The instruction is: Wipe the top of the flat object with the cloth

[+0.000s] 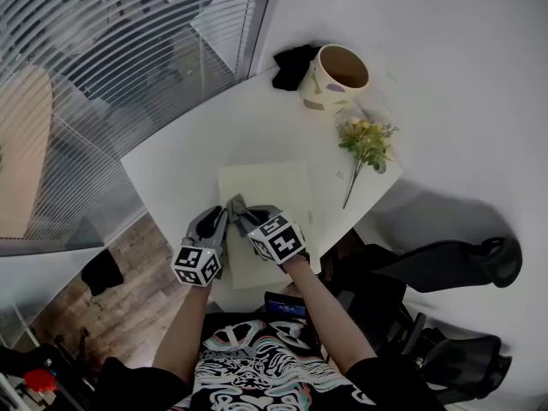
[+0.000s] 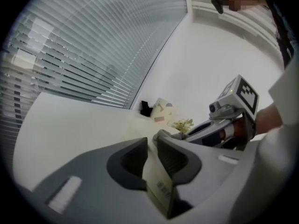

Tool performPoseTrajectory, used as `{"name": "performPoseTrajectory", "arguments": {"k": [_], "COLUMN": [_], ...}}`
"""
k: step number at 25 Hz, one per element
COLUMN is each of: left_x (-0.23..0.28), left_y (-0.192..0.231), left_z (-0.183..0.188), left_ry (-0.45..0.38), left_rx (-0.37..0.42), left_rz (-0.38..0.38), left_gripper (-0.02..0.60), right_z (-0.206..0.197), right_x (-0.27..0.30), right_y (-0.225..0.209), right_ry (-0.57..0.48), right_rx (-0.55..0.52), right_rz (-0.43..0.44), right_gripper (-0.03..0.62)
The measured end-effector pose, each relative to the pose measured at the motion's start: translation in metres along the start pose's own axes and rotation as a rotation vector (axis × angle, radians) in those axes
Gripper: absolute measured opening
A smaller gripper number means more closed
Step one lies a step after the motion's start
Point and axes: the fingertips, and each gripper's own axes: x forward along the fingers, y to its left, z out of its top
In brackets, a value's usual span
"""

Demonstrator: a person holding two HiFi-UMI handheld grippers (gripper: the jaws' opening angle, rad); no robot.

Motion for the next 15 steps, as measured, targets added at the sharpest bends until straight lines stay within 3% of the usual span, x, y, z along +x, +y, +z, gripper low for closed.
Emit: {"name": "performPoseTrajectory", "arguments": {"k": [15], "left_x": [0.000], "left_y": [0.000], "left_z": [-0.001], "left_ry": [0.001], "left_rx": [0.000], "left_rz": [-0.004], "left_gripper": [0.107], "right_z": [0.020], "right_x": [0.012], "right_y": [-0.016], "right_ry": [0.007], "right_rx": [0.037], "right_rz": [-0.008], "right_gripper": [0.017]}}
